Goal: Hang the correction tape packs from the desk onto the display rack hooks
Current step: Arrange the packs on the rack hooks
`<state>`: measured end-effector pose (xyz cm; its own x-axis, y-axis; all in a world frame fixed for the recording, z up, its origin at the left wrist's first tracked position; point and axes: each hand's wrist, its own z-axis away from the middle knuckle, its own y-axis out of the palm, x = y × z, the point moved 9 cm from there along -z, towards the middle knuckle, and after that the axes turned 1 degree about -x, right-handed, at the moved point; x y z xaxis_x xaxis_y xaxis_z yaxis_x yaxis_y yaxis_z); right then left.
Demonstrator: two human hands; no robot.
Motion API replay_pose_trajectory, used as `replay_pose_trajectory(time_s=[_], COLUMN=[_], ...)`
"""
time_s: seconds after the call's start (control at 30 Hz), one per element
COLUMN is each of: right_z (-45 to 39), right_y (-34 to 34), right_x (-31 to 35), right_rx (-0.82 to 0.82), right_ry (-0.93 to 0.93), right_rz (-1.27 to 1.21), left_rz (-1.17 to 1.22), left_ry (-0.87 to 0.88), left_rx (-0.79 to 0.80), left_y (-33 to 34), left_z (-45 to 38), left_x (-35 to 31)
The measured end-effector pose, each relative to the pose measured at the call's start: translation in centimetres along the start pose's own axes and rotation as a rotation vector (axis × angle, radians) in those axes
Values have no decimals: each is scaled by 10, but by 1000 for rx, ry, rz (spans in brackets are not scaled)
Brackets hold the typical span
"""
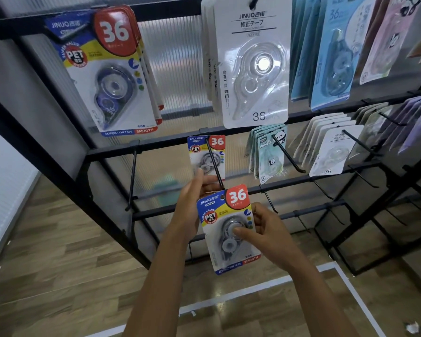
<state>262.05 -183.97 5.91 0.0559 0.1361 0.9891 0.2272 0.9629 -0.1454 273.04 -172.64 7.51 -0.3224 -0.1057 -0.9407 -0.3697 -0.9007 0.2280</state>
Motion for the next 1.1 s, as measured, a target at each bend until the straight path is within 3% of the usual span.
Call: replay_pose_trajectory(time_s=[0.63,0.93,1.1], right_z=[-15,-70,-123], right_y=[-3,0,5], right_x=[-5,-23,-25], right_rx=[-96,-178,-181], right_ry=[6,11,23], right_rz=[31,209,317], left_rz=[-65,-347,-659], left_ry=[127,418,470], left_rx=[-18,-81,-278], left_y=[-6,-15,-22], left_z=[-5,-17,-48], left_x=[-3,-28,-55])
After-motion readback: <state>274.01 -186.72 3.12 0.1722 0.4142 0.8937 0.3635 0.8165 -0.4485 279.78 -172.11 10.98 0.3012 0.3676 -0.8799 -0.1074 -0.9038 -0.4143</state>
